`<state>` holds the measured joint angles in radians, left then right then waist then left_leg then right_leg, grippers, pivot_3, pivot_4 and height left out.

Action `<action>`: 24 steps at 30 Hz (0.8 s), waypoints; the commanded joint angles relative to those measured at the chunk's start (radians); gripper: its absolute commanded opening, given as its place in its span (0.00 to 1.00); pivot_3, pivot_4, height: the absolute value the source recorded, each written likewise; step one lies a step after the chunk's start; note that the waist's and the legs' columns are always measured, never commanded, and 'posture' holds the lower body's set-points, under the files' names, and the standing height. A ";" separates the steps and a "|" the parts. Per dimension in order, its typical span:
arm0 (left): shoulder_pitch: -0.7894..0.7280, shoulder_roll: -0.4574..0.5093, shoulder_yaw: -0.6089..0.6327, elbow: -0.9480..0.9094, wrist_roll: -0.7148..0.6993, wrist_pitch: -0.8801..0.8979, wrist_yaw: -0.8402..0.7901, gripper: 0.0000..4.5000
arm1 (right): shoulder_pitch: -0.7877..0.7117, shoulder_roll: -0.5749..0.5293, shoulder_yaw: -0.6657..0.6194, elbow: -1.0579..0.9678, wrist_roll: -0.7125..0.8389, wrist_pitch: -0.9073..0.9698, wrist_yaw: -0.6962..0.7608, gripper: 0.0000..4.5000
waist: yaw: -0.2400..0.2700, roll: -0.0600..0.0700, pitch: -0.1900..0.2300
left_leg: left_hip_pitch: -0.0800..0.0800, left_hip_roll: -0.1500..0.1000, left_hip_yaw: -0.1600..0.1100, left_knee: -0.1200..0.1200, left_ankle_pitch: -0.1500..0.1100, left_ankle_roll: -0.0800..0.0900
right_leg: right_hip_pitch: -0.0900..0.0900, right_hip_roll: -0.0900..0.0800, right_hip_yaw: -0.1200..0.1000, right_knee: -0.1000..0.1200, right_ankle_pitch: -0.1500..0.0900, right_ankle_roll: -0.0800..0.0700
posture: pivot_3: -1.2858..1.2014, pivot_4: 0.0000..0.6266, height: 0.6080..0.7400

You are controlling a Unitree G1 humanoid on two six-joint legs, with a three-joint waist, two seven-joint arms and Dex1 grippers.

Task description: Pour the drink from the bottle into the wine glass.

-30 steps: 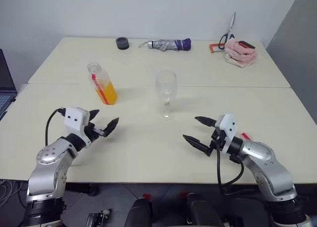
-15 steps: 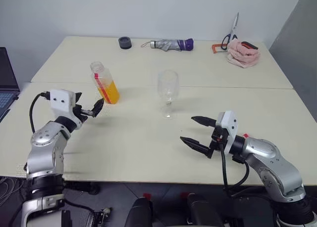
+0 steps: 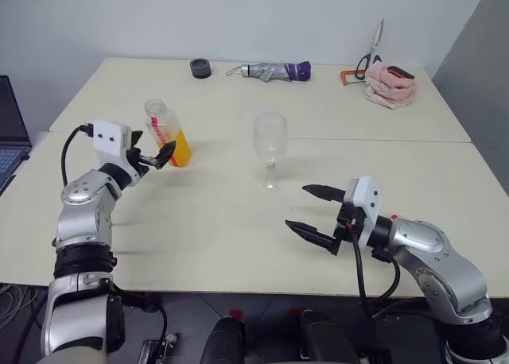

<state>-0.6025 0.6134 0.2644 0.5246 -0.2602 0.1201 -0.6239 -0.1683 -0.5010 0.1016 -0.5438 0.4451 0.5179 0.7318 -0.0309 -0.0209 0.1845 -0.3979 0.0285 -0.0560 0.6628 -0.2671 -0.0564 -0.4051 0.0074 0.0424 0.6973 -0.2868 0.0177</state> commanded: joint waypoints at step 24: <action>-0.272 0.004 -0.036 0.383 0.055 -0.188 -0.089 0.91 | -0.075 0.006 -0.013 -0.064 0.075 -0.010 0.014 1.00 | -0.001 0.000 0.000 | 0.000 0.000 0.000 0.000 0.000 0.000 | 0.000 0.000 0.000 0.000 0.000 0.000 | 0.52 0.24 1.00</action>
<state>-0.8425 0.6111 0.2278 0.9116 -0.2112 -0.0426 -0.7094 -0.2251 -0.4913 0.1016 -0.5682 0.4993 0.5287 0.7386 -0.0317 -0.0210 0.1845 -0.3982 0.0283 -0.0562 0.6631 -0.2671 -0.0563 -0.4052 0.0077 0.0420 0.6975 -0.2868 0.0176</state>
